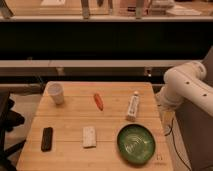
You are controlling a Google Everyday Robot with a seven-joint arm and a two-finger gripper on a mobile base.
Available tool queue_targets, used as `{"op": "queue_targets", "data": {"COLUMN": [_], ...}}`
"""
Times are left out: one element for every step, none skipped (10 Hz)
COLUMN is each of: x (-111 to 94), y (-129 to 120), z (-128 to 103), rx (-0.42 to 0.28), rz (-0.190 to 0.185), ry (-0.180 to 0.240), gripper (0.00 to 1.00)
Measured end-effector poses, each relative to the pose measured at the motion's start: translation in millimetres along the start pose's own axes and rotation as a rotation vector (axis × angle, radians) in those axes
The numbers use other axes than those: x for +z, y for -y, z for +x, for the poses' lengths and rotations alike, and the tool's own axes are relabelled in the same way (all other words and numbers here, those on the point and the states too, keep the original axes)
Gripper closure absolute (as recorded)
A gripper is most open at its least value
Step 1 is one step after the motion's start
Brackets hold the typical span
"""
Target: Place the white sponge in the ceramic bowl
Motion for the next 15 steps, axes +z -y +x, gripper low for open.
{"op": "queue_targets", "data": {"x": [0,-1,0,-1,0,0,1,1,2,2,2,3,4,6,12], "y": [-1,0,-1,-1,-2,-3,-3,-2,-2,-1,-1,-1,-1,-1,-1], "z": [-17,-32,-42,-45,-45,-47,-56,-70,-86,-96,-102,-104,-106,-110,-119], "rx": [-0.013,-0.026,-0.037,-0.042,-0.047,-0.054,-0.067,-0.075,-0.09,-0.101,-0.112,-0.12,-0.129,-0.142,-0.147], "rz": [-0.002,-0.002,-0.002,-0.001,-0.003,-0.005,-0.008,-0.008,-0.01,-0.01,-0.012,-0.013,-0.016,-0.016,-0.015], "ry": [-0.004,-0.008,-0.013,-0.016,-0.02,-0.02,-0.019,-0.019,-0.021,-0.026,-0.03,-0.033,-0.035,-0.037,-0.041], "gripper": [0.2,0.2,0.2,0.2,0.2,0.2,0.2,0.2,0.2,0.2,0.2,0.2,0.2,0.2,0.2]}}
